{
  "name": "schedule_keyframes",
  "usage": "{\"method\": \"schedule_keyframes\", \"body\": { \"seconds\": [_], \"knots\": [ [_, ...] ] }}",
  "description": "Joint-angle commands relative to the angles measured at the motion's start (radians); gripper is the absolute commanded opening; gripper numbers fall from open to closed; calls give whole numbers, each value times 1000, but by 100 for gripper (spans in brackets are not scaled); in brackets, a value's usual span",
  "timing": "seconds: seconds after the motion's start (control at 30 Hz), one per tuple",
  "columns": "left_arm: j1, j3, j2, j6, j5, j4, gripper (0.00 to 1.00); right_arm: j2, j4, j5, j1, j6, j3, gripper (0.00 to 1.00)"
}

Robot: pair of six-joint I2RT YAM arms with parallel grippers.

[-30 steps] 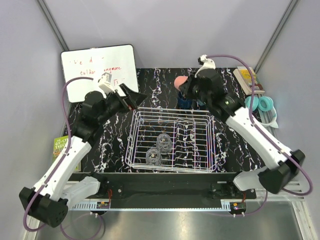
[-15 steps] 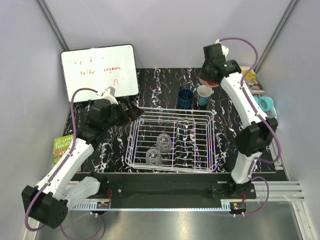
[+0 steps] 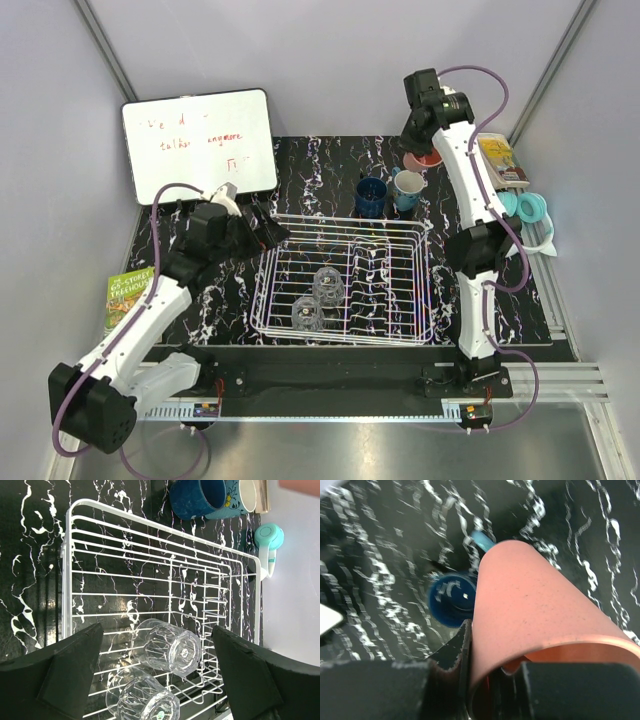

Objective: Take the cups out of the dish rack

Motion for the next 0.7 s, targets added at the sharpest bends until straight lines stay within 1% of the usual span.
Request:
{"method": "schedule_keyframes", "body": {
  "seconds": [0.0, 0.4, 0.67],
  "knots": [
    [-1, -2, 22, -8, 40, 57, 94, -62, 12, -16, -4, 18, -100, 0],
    [-1, -29, 31, -23, 50, 69, 94, -51, 58, -28, -4, -4, -179, 0],
    [-1, -45, 39, -23, 46, 74, 94, -7, 88, -38, -4, -16, -172, 0]
  ]
}}
